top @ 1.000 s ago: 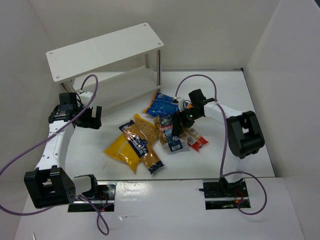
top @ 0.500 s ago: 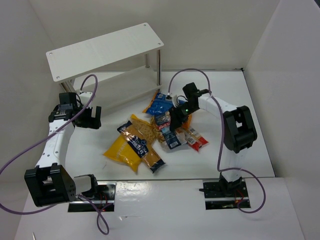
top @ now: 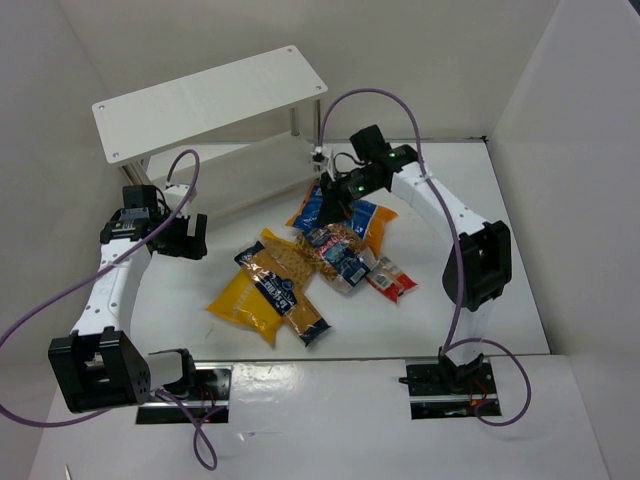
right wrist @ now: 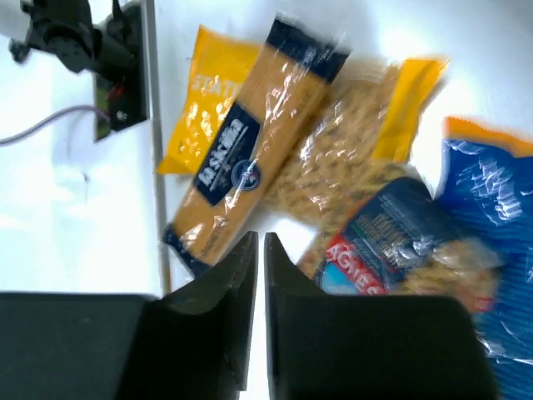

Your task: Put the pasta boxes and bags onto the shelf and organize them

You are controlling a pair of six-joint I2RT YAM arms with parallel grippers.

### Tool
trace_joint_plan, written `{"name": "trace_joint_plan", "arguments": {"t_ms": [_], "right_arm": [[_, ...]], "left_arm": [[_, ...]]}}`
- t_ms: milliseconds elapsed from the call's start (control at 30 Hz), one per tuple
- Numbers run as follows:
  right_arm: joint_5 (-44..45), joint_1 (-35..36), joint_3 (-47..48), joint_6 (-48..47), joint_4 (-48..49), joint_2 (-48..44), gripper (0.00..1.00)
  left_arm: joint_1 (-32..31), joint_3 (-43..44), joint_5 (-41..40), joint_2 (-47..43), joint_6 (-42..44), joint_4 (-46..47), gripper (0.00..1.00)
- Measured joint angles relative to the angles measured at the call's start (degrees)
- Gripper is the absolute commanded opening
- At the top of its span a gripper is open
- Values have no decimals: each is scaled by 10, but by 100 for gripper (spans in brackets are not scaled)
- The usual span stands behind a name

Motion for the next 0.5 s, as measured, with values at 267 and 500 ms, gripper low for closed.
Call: {"name": "trace_joint_plan", "arguments": {"t_ms": [267,500], "right_arm": [[147,10,-197,59,83,-50,99],[222,-42,-278,89,148,-110,99]], "left_arm": [[0,0,0,0,0,0,99],[0,0,0,0,0,1,99]]}}
